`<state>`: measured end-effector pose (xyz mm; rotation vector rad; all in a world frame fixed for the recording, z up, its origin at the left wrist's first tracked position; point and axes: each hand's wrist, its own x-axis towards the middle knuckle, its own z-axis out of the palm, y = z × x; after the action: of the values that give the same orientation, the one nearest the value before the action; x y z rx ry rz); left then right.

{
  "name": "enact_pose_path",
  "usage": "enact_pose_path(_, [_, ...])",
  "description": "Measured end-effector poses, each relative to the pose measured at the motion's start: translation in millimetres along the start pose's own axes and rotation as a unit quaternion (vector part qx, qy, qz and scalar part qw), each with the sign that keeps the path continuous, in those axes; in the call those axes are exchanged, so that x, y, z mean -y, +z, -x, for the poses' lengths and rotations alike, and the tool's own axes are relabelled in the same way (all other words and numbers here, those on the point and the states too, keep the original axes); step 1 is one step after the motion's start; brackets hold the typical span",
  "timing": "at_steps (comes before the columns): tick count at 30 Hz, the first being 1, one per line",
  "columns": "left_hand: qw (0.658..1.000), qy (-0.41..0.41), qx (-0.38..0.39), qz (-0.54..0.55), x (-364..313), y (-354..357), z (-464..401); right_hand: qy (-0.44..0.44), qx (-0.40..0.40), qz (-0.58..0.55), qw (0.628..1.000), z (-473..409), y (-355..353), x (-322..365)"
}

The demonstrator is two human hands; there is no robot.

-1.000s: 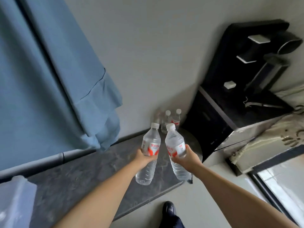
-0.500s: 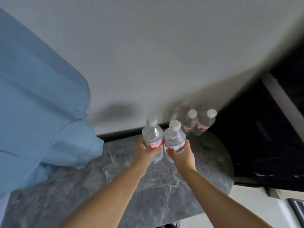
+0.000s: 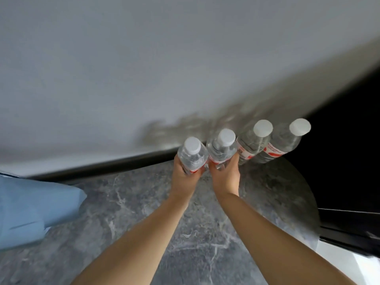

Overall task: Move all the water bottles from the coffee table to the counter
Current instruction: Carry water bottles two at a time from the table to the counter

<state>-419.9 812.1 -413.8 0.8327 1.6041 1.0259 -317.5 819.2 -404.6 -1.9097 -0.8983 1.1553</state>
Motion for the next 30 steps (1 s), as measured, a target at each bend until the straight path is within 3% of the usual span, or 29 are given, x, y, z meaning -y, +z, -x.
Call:
enact_pose_path(7, [0.996, 0.025, 0.060, -0.062, -20.4, -9.7, 2.6, 0.034, 0.036, 0.074, 0.996, 13.1, -23.0, 10.9])
enact_pose_path(12, [0.993, -0.022, 0.072, -0.094, -65.1, -24.7, 39.9, 0.038, 0.060, 0.114, 0.991, 40.9, -67.3, 33.9])
enact_pose_path(19, [0.957, 0.021, 0.095, -0.274, -145.9, -44.9, 116.6, -0.018, 0.106, 0.214, 0.971, 87.7, -140.7, 94.8])
enact_pose_path(25, [0.892, 0.037, 0.116, -0.435, -189.0, -66.4, 176.4, -0.083, 0.185, 0.422, 0.884, 122.7, -179.4, 141.8])
enact_pose_path(30, [0.872, 0.032, 0.113, -0.476, -201.1, -92.3, 218.2, -0.132, 0.224, 0.505, 0.823, 151.4, -180.3, 168.3])
